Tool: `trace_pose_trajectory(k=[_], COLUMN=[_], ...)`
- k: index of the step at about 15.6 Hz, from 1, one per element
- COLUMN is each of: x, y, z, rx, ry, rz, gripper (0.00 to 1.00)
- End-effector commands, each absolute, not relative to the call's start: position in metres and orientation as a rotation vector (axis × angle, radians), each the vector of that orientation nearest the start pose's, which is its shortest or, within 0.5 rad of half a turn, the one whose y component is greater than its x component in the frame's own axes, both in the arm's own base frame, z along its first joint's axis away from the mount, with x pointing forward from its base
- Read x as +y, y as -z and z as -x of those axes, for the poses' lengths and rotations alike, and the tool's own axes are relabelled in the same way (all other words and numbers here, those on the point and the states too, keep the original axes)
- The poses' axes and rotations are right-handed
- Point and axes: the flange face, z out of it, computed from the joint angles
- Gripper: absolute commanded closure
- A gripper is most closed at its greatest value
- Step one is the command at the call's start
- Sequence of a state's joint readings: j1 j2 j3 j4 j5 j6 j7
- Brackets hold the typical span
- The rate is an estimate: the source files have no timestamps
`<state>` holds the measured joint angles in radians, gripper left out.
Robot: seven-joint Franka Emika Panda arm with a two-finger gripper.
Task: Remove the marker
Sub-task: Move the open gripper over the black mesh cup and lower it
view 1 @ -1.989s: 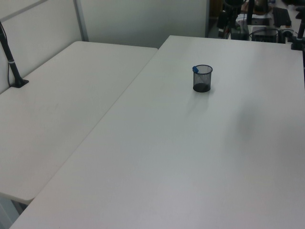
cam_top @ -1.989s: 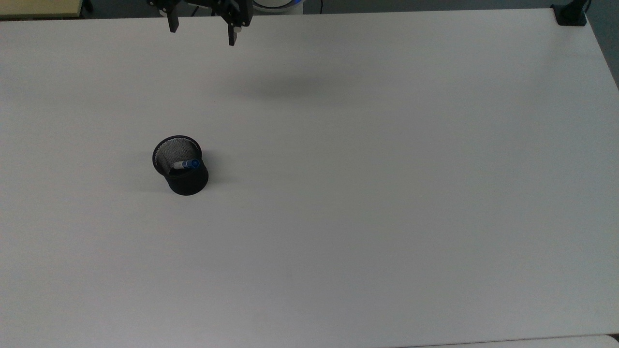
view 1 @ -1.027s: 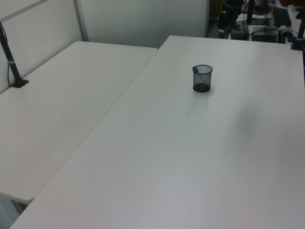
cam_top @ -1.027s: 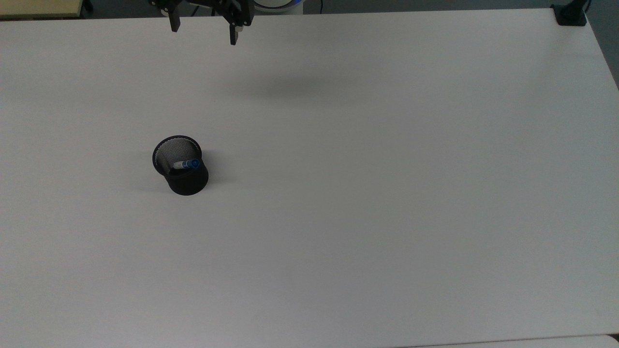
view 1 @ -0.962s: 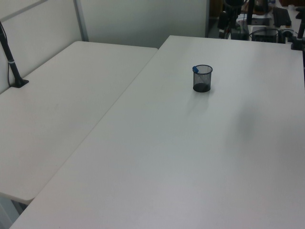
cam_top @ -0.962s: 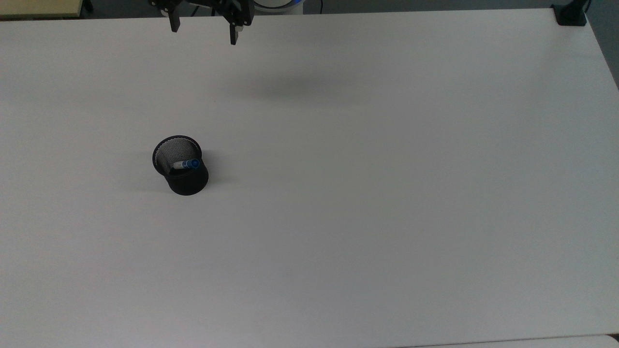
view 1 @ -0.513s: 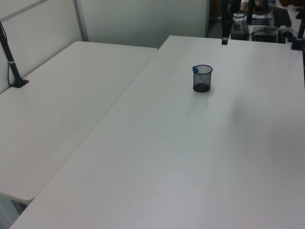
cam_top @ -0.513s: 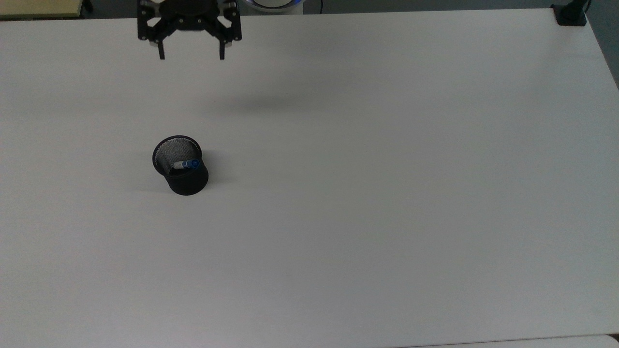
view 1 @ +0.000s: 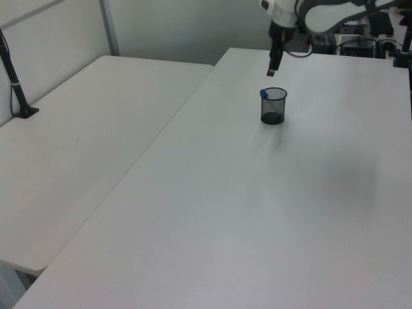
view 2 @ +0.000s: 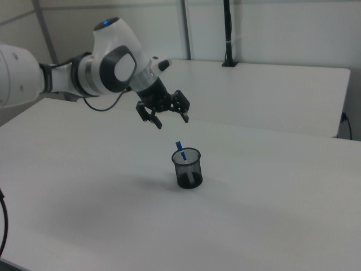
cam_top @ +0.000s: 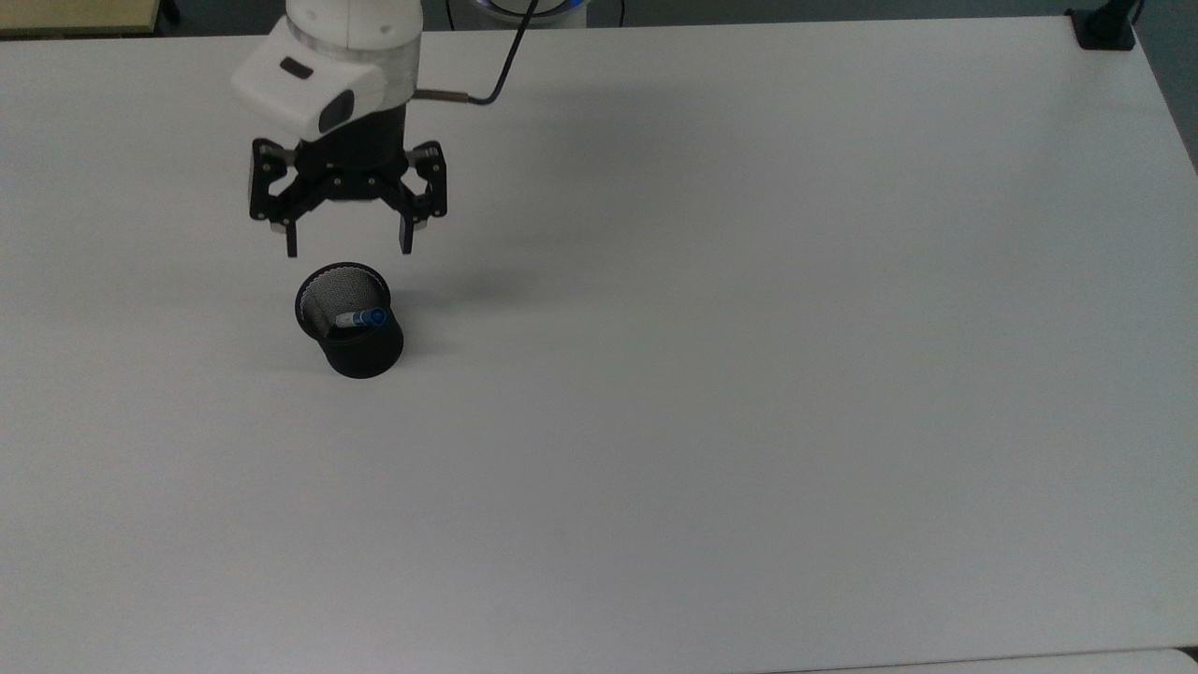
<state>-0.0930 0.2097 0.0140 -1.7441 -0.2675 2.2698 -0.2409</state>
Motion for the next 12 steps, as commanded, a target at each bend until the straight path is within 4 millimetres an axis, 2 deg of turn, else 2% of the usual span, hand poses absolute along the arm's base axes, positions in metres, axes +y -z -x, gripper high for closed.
trace_pose_trajectory(k=[1, 7, 10, 11, 12], x=[-0.059, -0.056, -0.057, -0.059, -0.06], y=[-0.45, -0.413, -0.401, -0.399, -0.396], z=[-0.658, -0.663, -0.663, -0.662, -0.661], rx=[-0.608, -0.637, -0.637, -0.631, -0.627], ry=[0.489, 0.541, 0.515, 0.504, 0.498], rz=[3.349, 3.32, 3.32, 3.321, 3.322], gripper=[0.0, 0.07, 0.2, 0.3, 0.33])
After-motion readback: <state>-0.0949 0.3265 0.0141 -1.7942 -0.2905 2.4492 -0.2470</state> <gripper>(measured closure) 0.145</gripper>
